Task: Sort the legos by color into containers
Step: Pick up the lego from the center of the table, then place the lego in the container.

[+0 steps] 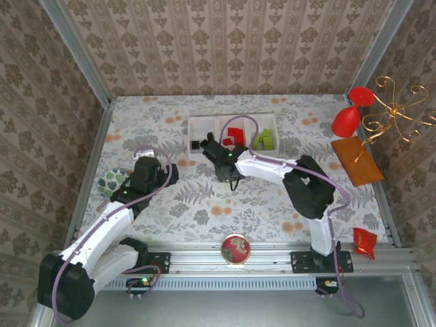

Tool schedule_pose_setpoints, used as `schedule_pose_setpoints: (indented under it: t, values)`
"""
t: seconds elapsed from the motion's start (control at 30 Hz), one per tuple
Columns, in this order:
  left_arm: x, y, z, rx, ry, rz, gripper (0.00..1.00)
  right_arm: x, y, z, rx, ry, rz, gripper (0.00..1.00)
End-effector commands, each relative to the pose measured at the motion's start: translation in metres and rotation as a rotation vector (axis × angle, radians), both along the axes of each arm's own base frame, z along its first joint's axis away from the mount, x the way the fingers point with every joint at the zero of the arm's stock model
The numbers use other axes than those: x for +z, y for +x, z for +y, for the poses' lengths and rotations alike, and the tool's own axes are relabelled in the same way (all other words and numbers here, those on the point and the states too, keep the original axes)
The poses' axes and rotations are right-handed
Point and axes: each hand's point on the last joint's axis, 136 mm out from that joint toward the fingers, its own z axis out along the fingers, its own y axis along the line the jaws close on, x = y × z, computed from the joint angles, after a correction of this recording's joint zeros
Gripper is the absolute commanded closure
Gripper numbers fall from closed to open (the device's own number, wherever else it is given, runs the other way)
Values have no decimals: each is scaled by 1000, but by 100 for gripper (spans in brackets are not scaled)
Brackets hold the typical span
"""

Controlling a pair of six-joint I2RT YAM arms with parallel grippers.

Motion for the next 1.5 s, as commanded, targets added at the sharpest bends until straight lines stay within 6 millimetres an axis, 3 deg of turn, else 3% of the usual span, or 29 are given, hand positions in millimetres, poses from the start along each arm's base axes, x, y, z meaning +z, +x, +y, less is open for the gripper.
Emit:
schedule_pose_setpoints:
  t: [0.0,0.37,0.67,0.87,1.47]
  values:
    - [-2,0,2,21,-22,3,0,30,4,-26,-41,-20,-70,75]
    - [-2,1,2,19,-25,1,0,78,6,-95,-147,-29,-172,74]
    - [-5,1,1,19,-30,14,0,102,43,-142,-185,-64,-220,72]
    - [-3,3,0,14,-28,18,0,93,74,-151,-158,-82,-209,72]
    - [-9,2,0,18,-36,36,0,56,148,-142,-82,-99,-155,69]
